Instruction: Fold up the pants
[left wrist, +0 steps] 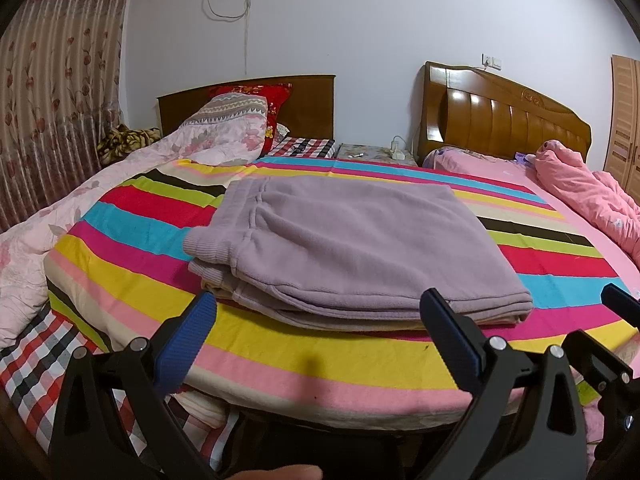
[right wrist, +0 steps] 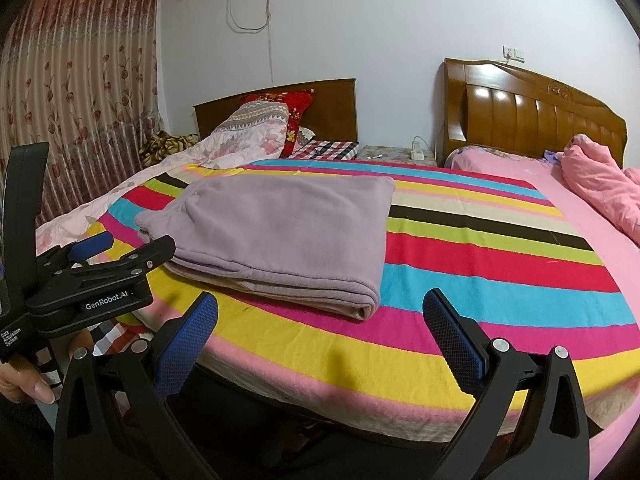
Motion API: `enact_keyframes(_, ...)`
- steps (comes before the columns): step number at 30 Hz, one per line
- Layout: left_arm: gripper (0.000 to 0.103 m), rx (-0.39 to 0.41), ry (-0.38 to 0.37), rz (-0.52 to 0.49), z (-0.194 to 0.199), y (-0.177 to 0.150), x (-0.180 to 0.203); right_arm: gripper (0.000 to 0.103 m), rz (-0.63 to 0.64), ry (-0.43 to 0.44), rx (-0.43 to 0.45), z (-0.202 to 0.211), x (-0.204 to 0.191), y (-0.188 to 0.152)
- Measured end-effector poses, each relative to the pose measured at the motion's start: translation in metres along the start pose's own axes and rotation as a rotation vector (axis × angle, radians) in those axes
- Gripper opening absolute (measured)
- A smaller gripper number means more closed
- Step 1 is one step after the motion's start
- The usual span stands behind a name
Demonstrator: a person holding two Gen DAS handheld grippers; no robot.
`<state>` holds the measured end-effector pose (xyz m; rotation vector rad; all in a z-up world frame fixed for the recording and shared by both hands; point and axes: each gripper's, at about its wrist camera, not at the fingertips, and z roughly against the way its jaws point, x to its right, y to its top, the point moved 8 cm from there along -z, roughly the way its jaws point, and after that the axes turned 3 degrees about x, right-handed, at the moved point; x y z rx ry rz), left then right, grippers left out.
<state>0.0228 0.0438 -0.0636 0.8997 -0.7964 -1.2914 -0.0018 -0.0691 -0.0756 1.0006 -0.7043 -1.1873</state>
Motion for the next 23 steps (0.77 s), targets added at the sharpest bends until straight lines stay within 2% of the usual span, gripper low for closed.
enact_keyframes(18, 0.102, -0.025, -0.011, 0.022, 0.000, 0.001, -0.008, 0.098, -0.008, 0.001, 0.000, 0.002, 0.000, -0.001)
enact_keyframes(20, 0.102, -0.032, -0.001, 0.031, -0.002, 0.002, -0.013, 0.098, -0.029, -0.029, 0.028, 0.009, 0.007, 0.002)
enact_keyframes(23, 0.102, -0.031, 0.045, 0.028, -0.005, 0.003, -0.031, 0.098, -0.095, -0.158, 0.099, 0.029, 0.049, 0.012)
